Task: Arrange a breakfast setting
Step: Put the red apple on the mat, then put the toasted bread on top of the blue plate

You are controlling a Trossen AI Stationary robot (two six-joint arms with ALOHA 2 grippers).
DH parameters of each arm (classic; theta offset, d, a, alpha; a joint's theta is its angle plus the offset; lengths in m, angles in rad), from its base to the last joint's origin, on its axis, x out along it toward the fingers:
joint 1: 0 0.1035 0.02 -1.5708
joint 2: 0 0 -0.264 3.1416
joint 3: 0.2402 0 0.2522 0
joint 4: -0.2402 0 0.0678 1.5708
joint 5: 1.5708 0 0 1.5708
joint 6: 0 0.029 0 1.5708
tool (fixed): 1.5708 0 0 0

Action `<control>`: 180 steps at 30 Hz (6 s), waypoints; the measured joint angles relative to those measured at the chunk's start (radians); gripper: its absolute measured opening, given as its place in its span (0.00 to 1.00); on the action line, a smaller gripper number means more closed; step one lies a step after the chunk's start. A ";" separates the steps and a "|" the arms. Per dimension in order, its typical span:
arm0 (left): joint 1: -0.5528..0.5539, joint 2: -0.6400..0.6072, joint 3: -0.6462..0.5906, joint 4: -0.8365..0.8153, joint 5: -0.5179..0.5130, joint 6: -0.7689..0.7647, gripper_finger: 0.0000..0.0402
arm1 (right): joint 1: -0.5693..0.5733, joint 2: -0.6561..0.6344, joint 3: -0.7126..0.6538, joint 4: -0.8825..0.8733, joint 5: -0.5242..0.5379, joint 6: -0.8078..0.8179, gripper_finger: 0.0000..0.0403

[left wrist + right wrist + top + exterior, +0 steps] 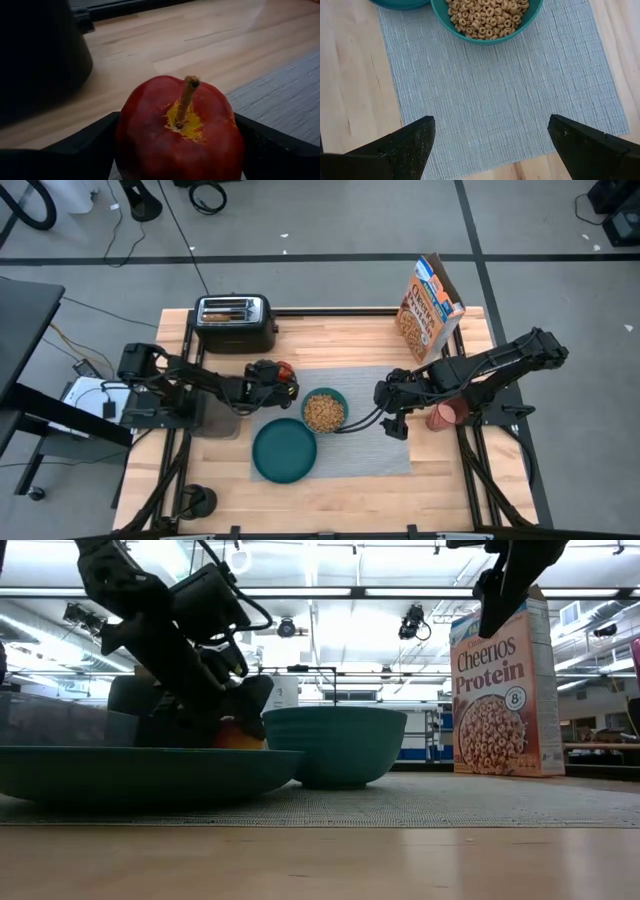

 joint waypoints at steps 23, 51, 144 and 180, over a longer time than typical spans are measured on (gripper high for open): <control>0.001 -0.012 0.003 -0.034 0.104 -0.014 0.88 | 0.000 0.000 0.000 -0.006 -0.001 -0.008 0.97; 0.037 -0.050 0.002 -0.074 0.203 0.036 0.83 | 0.000 0.000 0.000 -0.009 -0.008 -0.016 0.97; 0.955 -0.573 0.574 -1.264 0.754 1.556 0.97 | 0.145 0.000 0.000 0.037 -0.079 0.140 0.96; 1.084 -0.088 0.903 -1.472 0.727 1.659 0.74 | 0.144 -0.082 0.000 0.154 -0.001 0.156 0.90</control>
